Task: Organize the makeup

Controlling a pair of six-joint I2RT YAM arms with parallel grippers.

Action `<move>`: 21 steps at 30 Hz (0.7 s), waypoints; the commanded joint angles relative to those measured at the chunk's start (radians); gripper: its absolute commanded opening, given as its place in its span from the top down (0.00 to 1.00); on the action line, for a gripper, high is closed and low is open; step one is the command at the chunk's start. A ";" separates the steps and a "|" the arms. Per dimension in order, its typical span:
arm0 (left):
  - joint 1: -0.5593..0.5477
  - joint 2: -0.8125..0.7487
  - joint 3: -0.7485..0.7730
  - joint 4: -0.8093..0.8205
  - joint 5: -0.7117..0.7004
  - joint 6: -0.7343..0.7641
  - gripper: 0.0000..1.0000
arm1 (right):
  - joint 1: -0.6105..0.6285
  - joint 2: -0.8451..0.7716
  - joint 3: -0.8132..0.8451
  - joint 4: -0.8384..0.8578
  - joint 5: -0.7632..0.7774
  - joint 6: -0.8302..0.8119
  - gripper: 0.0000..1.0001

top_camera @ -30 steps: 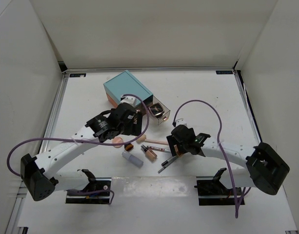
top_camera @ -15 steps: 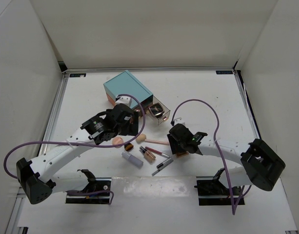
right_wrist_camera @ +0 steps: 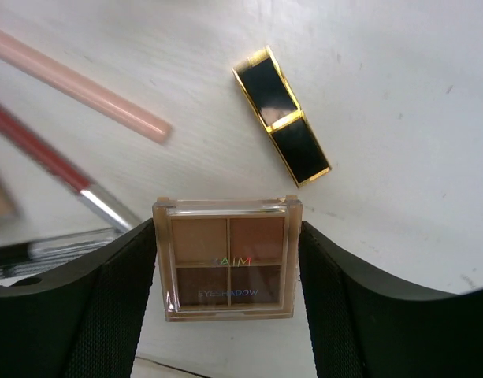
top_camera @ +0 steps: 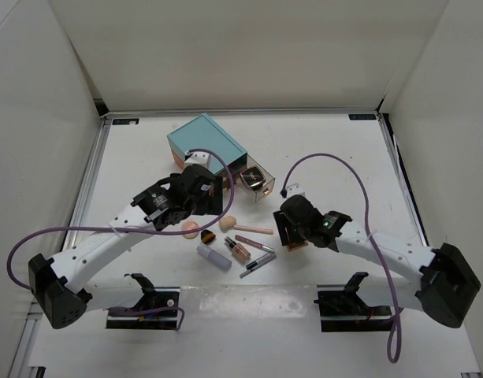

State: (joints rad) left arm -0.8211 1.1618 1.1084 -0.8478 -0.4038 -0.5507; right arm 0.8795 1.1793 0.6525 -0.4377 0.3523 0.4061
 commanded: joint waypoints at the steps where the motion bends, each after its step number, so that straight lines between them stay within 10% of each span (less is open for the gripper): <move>1: 0.034 0.010 0.044 0.044 -0.012 -0.012 0.02 | 0.010 -0.099 0.123 -0.024 -0.006 -0.075 0.60; 11: 0.157 0.059 0.067 0.075 0.062 -0.015 0.02 | -0.008 0.141 0.519 0.180 0.010 -0.448 0.61; 21: 0.197 0.059 0.064 0.075 0.072 0.005 0.02 | -0.122 0.437 0.719 0.284 -0.147 -0.487 0.62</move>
State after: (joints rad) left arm -0.6357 1.2297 1.1347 -0.7818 -0.3435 -0.5564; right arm 0.7815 1.5867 1.3144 -0.2108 0.2699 -0.0391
